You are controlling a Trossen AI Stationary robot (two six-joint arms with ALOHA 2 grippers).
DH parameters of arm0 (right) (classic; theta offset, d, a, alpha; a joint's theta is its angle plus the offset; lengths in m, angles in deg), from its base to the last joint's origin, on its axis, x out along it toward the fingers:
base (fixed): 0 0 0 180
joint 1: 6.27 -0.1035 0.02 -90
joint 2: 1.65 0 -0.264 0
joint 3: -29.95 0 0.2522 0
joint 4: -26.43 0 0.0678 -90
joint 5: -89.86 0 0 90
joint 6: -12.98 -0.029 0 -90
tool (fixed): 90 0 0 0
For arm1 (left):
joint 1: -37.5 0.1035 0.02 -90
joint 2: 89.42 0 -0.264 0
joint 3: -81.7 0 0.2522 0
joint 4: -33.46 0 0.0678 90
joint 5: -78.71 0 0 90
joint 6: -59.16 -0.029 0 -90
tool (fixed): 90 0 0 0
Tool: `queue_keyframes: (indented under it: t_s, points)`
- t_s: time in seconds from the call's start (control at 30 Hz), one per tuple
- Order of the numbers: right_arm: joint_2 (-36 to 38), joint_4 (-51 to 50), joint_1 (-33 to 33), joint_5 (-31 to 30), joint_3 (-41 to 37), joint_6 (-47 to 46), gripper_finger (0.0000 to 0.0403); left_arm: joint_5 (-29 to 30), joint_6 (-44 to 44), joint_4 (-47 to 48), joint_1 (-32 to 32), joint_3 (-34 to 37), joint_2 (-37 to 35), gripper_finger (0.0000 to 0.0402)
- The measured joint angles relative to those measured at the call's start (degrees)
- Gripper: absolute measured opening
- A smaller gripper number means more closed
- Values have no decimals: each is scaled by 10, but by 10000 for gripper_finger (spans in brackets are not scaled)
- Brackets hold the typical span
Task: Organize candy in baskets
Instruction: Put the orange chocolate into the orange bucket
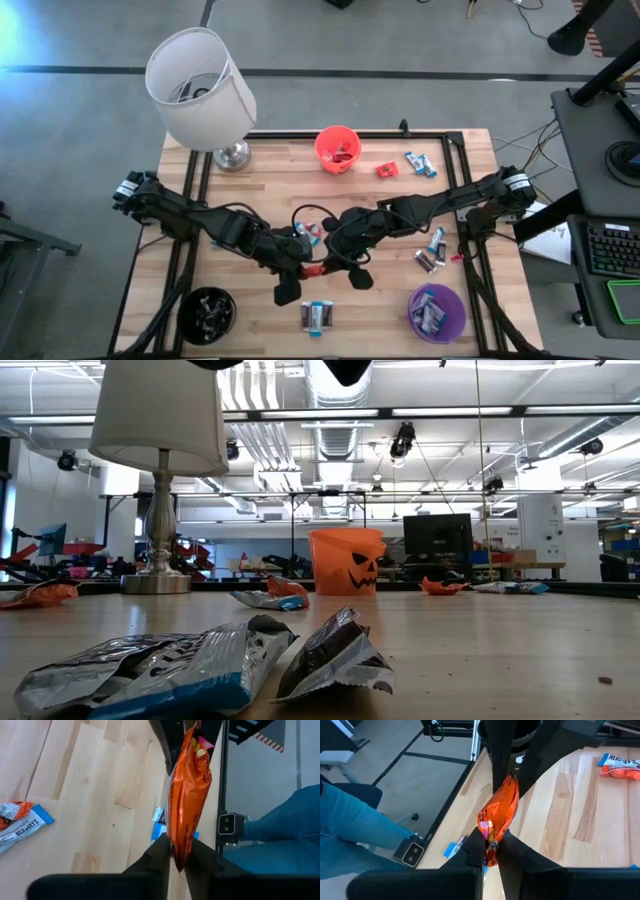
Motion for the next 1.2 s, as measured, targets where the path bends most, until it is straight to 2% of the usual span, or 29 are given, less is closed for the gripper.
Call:
queue_keyframes:
  t_s: [0.23,0.47,0.7,0.97,1.2]
  points:
    - [4,-30,0,0,0,-16,24,0,1,23,0,0,0,93]
    - [9,-72,2,-16,0,-21,24,0,-2,136,-1,-17,-2,136]
    - [14,-149,37,-56,0,-28,24,45,3,271,-1,-16,-3,142]
    - [15,-164,107,-56,0,-81,24,72,-29,312,-1,-16,-4,142]
    - [15,-170,192,-56,0,-85,24,124,-49,412,-1,-16,-7,142]
